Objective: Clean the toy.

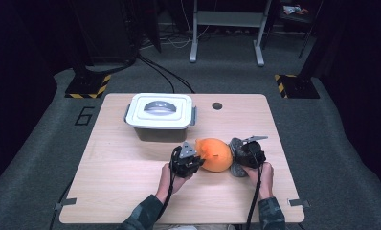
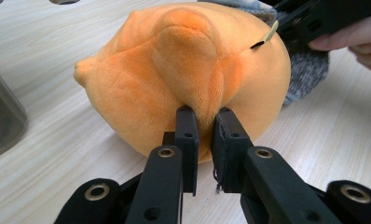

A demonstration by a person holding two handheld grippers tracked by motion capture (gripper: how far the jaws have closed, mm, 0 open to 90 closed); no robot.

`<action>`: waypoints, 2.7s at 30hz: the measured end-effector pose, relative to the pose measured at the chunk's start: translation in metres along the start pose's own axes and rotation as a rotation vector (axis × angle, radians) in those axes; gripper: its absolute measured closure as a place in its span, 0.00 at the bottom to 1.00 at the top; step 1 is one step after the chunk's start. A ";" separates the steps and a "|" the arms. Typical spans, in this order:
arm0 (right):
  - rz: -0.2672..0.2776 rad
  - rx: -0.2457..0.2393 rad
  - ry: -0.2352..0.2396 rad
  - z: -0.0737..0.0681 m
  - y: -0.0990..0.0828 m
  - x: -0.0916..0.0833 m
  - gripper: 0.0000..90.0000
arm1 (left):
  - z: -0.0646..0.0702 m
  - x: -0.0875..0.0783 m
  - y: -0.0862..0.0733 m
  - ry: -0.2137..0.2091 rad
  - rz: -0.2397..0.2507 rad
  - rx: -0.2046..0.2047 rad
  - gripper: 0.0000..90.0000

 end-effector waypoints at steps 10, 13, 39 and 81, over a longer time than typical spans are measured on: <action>0.136 -0.046 -0.016 -0.006 0.023 -0.047 0.74 | 0.001 -0.001 0.001 0.003 0.002 0.005 0.90; 0.180 -0.088 0.035 -0.022 0.035 -0.064 0.74 | 0.001 -0.001 0.002 0.005 0.005 0.006 0.90; 0.166 -0.185 0.122 -0.066 0.048 -0.047 0.73 | 0.001 0.000 0.000 -0.002 0.009 0.007 0.90; 0.191 -0.088 0.027 -0.022 0.035 -0.066 0.72 | -0.003 0.001 -0.001 0.016 0.023 -0.010 0.90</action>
Point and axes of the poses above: each handheld gripper's, and its own axes: x roughly forward along the jaws, y roughly out of its top, z roughly to its right, the point moved 5 cm from there along x, roughly forward along the jaws, and after that the axes turned 5 degrees about z, right-handed, at the moved point
